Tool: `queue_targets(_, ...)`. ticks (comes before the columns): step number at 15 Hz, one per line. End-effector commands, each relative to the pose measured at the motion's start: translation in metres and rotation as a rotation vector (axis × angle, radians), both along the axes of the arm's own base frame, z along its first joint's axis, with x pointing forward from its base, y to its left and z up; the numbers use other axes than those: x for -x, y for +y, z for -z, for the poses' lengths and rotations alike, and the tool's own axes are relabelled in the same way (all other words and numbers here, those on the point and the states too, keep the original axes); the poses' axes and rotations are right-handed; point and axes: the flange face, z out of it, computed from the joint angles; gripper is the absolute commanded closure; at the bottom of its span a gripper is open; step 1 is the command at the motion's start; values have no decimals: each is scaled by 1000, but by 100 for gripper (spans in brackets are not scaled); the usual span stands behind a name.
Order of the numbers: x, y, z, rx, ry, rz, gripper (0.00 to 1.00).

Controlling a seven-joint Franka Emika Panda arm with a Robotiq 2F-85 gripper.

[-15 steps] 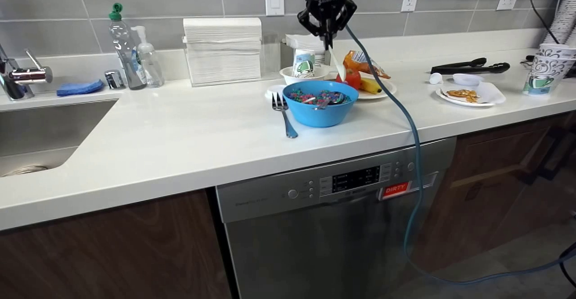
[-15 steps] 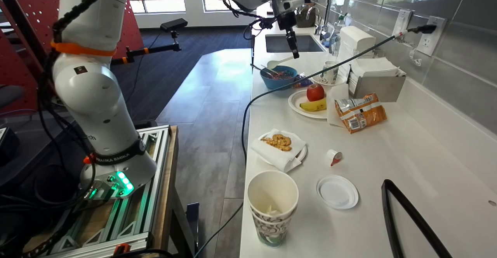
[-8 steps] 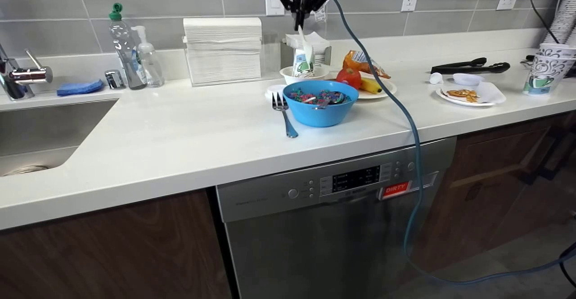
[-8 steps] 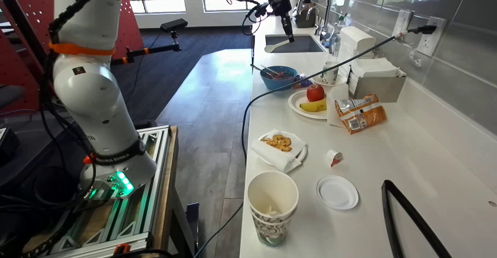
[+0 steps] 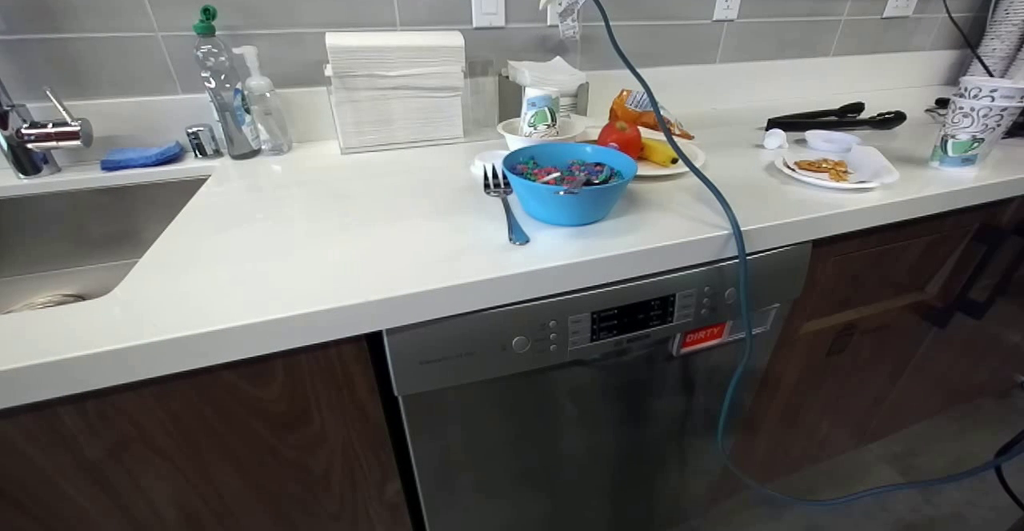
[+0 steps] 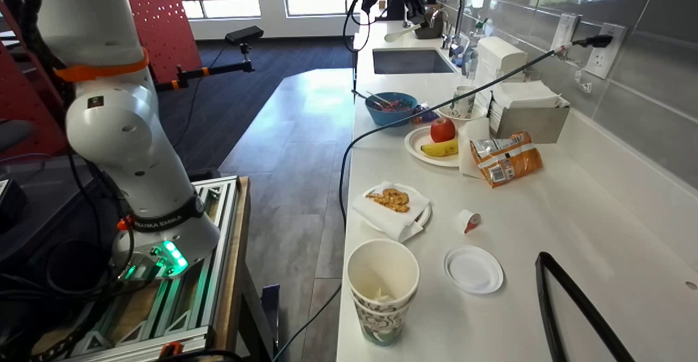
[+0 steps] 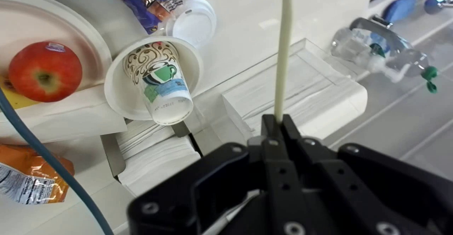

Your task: Move the fork from the bowl to the cup

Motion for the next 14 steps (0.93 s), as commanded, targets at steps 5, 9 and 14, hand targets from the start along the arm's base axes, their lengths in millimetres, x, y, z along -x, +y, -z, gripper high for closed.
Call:
queue_targets(5,96,-97,5,-195,-71,258,99)
queue_targets(9,153,-158,17,-163,-73,469,99)
queue_targets(14,215,-228,13,-73,-136,710,99)
